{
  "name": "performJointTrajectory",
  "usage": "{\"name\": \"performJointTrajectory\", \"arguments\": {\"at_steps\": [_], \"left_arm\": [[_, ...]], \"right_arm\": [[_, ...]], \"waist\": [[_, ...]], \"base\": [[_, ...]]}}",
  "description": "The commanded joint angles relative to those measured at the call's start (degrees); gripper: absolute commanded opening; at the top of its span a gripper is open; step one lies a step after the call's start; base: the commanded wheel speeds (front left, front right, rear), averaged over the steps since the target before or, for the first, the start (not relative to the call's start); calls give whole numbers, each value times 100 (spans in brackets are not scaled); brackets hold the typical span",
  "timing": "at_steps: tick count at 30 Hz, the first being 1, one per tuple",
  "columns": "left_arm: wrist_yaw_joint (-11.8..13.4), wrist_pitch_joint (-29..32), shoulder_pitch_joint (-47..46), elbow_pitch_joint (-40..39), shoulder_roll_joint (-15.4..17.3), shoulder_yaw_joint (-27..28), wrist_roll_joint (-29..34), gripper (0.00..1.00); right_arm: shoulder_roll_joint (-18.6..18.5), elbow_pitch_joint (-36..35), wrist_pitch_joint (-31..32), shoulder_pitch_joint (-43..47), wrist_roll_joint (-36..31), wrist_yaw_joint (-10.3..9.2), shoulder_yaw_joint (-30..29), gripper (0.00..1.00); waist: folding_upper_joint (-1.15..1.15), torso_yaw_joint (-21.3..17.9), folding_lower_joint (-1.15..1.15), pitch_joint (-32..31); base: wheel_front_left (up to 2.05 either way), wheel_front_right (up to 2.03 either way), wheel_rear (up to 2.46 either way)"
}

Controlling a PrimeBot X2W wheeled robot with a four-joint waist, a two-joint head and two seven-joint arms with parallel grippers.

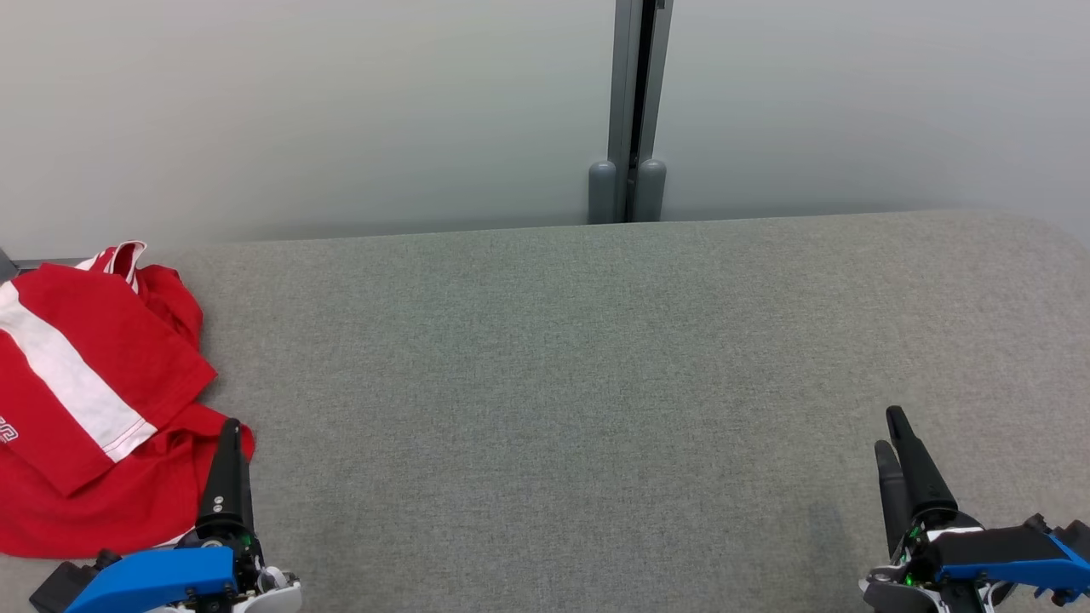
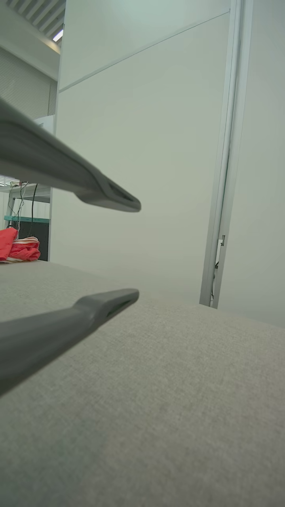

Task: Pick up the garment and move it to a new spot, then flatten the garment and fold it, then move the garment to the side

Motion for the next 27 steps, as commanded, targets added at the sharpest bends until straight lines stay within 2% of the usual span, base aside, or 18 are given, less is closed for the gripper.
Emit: {"name": "performJointTrajectory", "arguments": {"at_steps": [1, 14, 27], "left_arm": [[0, -58, -32, -166, 44, -11, 166, 100], [226, -351, 92, -678, 50, -181, 1495, 100], [380, -606, 232, -852, 54, -419, 2952, 100]], "right_arm": [[-30, -145, -61, -39, -165, 9, 19, 100], [-38, -503, -355, 9, -1748, 10, 90, 100], [-46, -664, -608, 63, -3284, 11, 254, 100]], "waist": [[0, 1, 0, 0], [0, 6, 0, 15], [0, 12, 0, 43]], "base": [[0, 0, 0], [0, 0, 0], [0, 0, 0]]}}
